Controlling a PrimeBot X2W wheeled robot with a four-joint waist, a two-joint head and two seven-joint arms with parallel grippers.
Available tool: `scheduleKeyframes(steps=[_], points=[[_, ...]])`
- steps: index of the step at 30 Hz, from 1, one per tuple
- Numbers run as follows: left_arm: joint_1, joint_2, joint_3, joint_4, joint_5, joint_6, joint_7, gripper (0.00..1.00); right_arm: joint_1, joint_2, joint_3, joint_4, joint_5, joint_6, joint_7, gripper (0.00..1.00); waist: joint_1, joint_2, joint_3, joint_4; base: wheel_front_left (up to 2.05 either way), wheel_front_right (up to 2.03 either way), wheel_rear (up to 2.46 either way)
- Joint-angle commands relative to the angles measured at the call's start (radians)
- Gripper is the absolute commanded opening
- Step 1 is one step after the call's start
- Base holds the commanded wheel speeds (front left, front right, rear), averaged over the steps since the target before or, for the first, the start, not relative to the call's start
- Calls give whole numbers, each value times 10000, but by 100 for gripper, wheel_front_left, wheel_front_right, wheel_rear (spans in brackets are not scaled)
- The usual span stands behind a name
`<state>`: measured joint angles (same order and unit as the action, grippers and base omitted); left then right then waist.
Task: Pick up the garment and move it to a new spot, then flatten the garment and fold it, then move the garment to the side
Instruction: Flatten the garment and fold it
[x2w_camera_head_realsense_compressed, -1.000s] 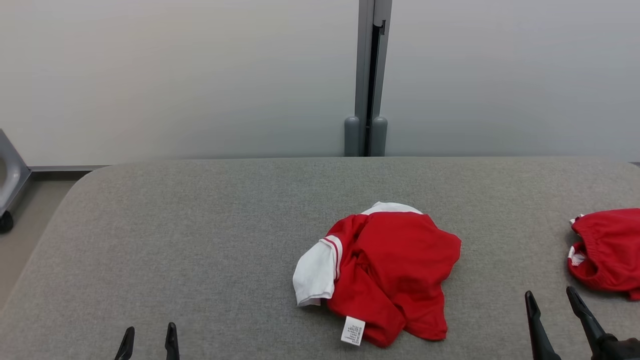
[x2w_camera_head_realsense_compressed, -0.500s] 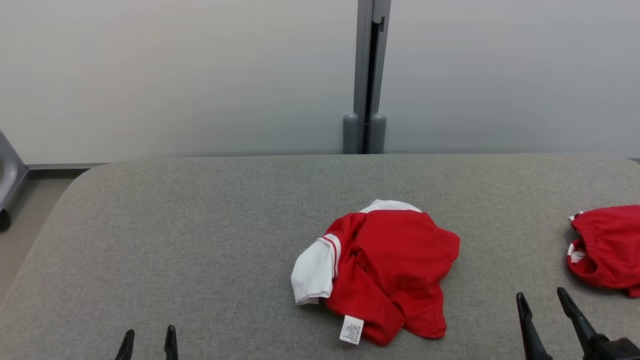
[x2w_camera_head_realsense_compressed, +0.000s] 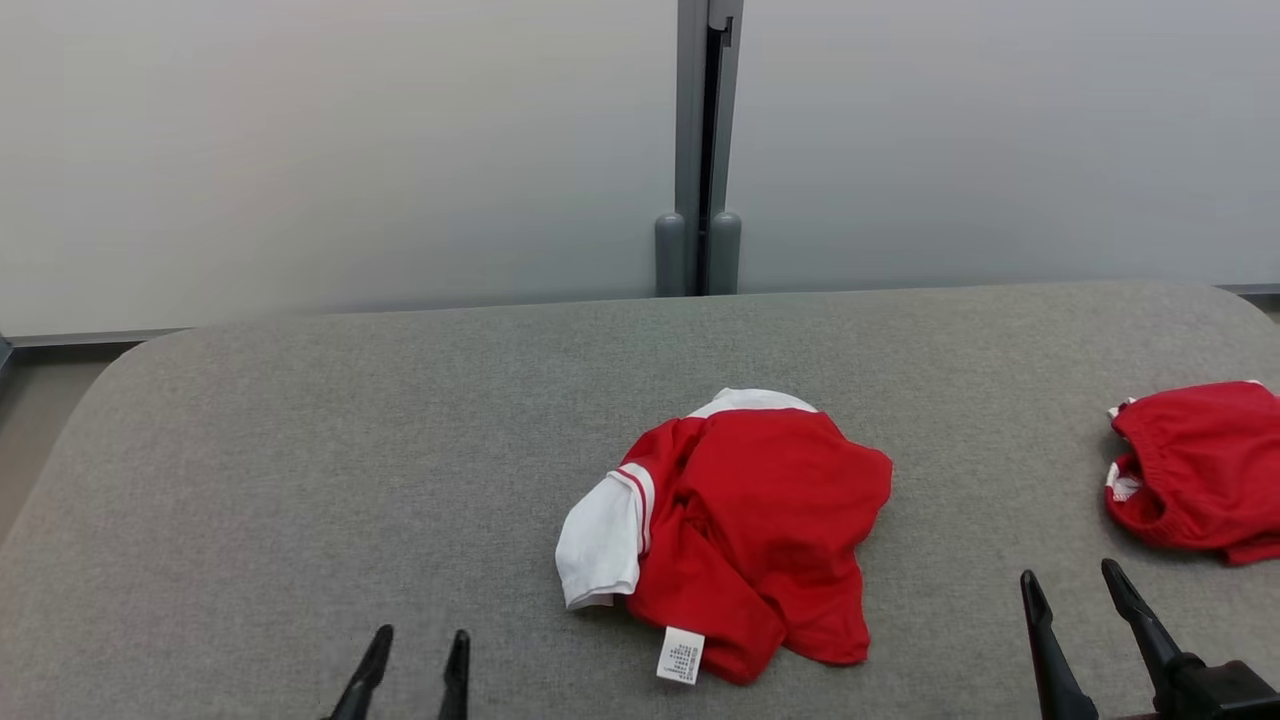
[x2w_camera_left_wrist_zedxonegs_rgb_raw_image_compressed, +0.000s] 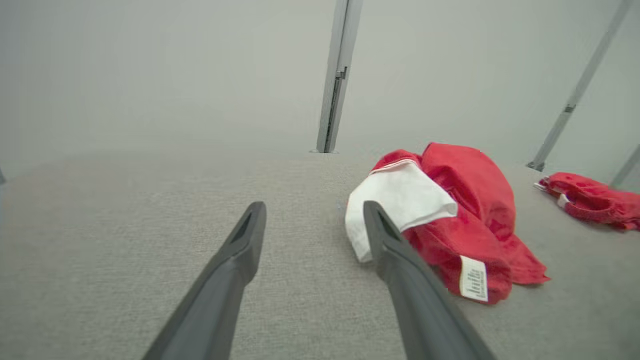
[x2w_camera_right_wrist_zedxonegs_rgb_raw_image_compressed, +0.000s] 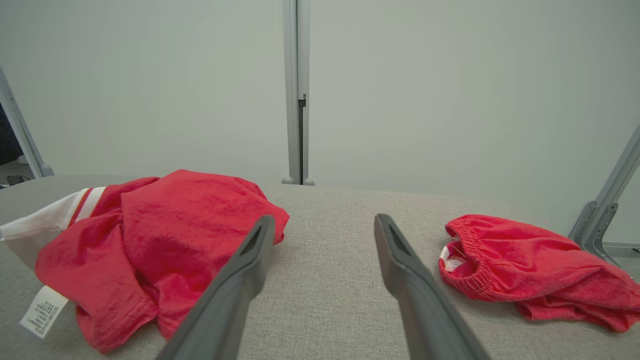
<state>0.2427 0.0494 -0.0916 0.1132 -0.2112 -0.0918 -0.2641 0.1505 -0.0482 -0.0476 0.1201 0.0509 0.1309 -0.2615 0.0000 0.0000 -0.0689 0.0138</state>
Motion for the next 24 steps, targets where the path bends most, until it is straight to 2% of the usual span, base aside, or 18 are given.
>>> scheduleKeyframes(steps=[1,6,9,12,18,19,20,21,22,24], points=[[-379,44,-284,144,-89,-105,2,100,-111,-49,34,16,-49,-3,-55,100,0,0,120,-172,0,0,0],[-1298,39,-1864,961,-398,-289,136,100,-308,-50,173,23,-118,-3,-55,100,0,0,392,-693,0,0,0],[-1647,41,-2351,1262,-576,-314,189,100,-370,-52,176,34,-126,-3,-55,100,0,0,498,-921,0,0,0],[-2217,47,-2835,1897,-805,-1,159,100,-430,-49,102,31,-132,-3,-55,100,0,0,695,-1341,0,0,0],[-2888,40,-2834,2933,-1117,616,64,100,-514,-49,61,26,-41,-3,-55,100,0,0,923,-1747,0,0,0],[-2994,39,-2809,3069,-1137,673,48,97,-540,-50,55,31,-31,-3,-55,100,0,0,944,-1783,0,0,0],[-3098,39,-2743,3153,-1211,696,27,61,-553,-50,48,29,-15,-3,-55,100,0,0,961,-1809,0,0,0],[-3199,40,-2674,3217,-1271,738,12,17,-568,-49,47,32,-4,-3,-55,100,0,0,976,-1829,0,0,0],[-3296,40,-2617,3266,-1300,746,-3,0,-579,-49,40,36,8,-3,-55,100,0,0,988,-1840,0,0,0],[-3458,51,-2517,3381,-1302,737,-4,0,-587,-49,21,38,26,-3,-55,100,0,0,1002,-1828,0,0,0]])
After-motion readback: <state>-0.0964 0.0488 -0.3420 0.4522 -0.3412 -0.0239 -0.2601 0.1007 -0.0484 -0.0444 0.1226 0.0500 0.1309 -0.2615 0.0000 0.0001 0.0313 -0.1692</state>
